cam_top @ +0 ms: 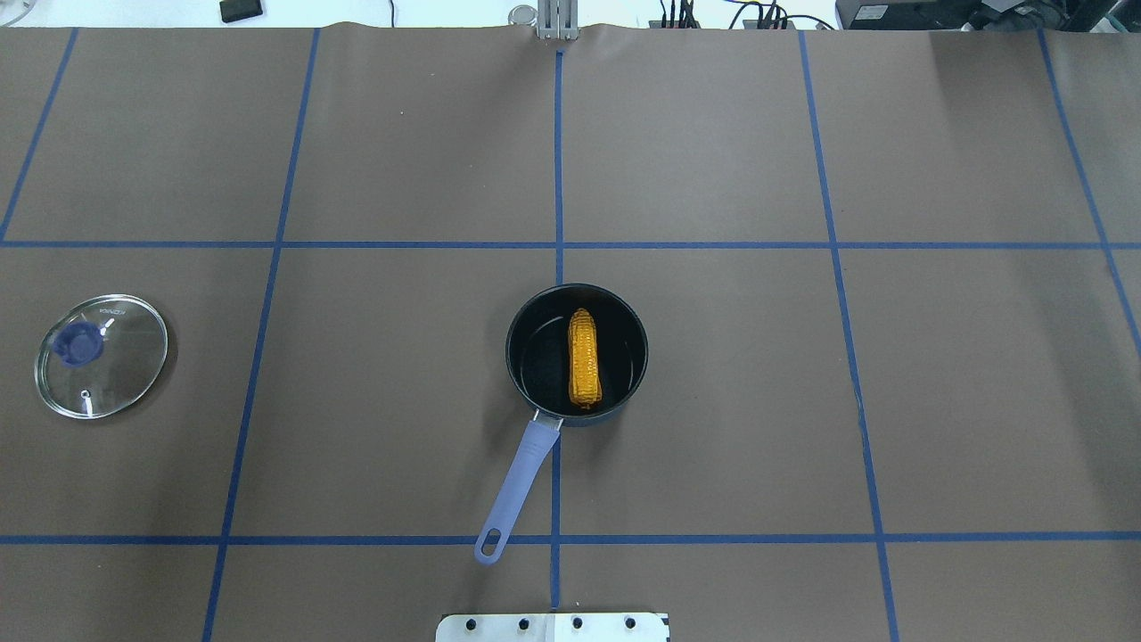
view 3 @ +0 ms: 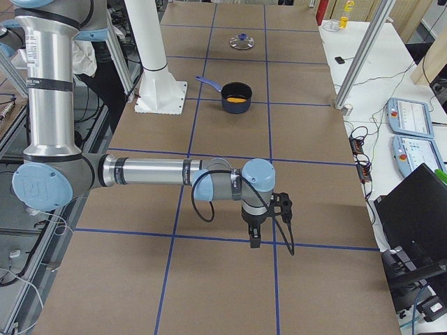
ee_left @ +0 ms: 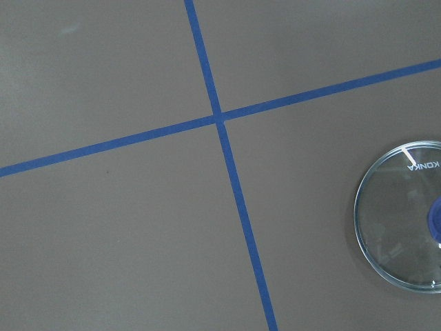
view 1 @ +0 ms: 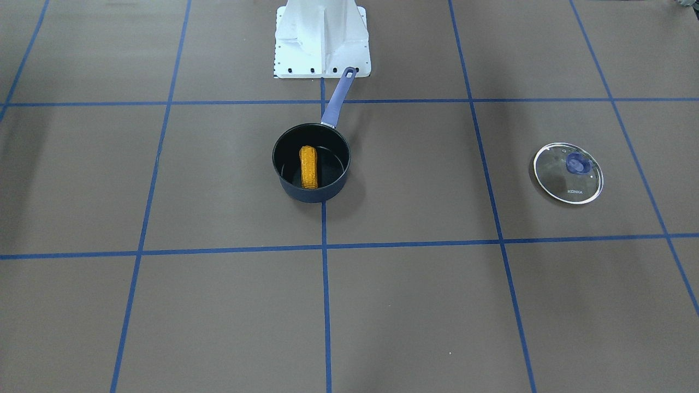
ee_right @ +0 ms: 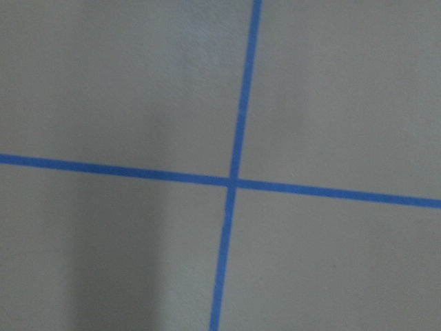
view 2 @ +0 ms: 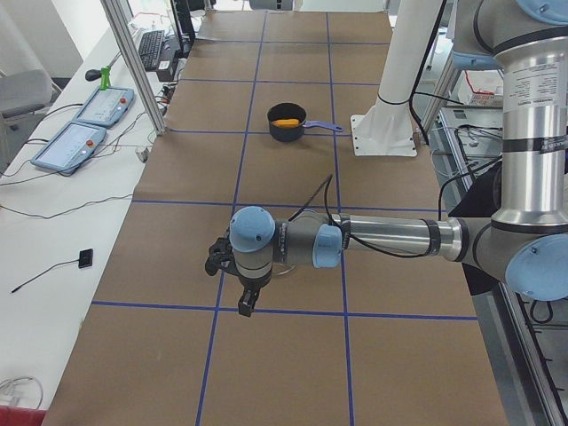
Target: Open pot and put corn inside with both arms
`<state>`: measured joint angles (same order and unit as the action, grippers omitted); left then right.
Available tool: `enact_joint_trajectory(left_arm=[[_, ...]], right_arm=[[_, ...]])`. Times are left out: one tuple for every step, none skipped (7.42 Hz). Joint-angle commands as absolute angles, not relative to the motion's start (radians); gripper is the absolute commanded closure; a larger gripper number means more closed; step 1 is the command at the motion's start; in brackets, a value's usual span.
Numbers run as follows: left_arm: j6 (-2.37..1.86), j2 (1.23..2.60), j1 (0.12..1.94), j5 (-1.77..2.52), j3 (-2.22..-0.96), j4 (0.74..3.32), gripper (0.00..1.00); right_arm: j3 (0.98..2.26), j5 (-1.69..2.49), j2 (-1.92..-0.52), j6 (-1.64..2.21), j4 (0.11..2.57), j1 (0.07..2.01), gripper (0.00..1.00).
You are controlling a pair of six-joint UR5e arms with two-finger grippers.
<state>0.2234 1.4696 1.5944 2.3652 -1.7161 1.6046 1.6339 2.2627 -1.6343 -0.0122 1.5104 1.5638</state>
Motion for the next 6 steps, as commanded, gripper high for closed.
enact_joint_trajectory(left_arm=[[0.222,1.468,1.594,2.342,-1.720,1.605,0.02],[0.224,1.468,1.594,2.330,-1.723,1.605,0.02],[0.224,1.467,1.594,2.329,-1.723,1.606,0.02],[0.224,1.468,1.594,2.329,-1.723,1.606,0.02],[0.224,1.467,1.594,2.329,-1.723,1.606,0.02],[0.224,1.466,1.594,2.330,-1.723,1.606,0.02]], right_arm=[[1.628,2.269,-1.664,-0.018,1.506,1.578,0.00],[1.628,2.264,-1.664,-0.018,1.506,1.578,0.00],[1.625,2.264,-1.663,-0.009,1.506,1.578,0.00],[1.626,2.270,-1.651,-0.008,1.506,1.578,0.00],[1.634,2.272,-1.648,-0.006,1.506,1.578,0.00],[1.635,2.272,-1.647,-0.008,1.506,1.577,0.00]])
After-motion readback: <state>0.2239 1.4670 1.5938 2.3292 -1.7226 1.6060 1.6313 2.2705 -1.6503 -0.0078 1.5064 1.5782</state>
